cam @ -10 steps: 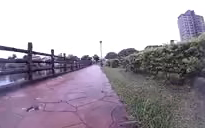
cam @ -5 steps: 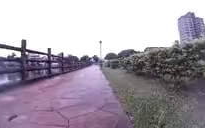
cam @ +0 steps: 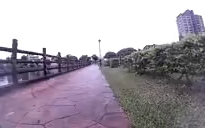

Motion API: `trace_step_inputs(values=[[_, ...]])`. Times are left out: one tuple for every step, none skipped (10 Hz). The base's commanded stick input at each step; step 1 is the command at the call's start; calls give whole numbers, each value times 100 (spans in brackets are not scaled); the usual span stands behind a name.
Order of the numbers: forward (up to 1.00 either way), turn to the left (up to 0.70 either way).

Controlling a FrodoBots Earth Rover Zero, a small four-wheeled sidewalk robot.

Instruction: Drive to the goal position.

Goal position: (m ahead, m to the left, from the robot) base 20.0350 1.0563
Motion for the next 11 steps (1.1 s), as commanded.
trace_step_inputs(values=[[70,35],[70,35],[70,35],[70,35],[70,30],[70,8],[70,0],[70,0],[70,0],[70,0],[70,0]])
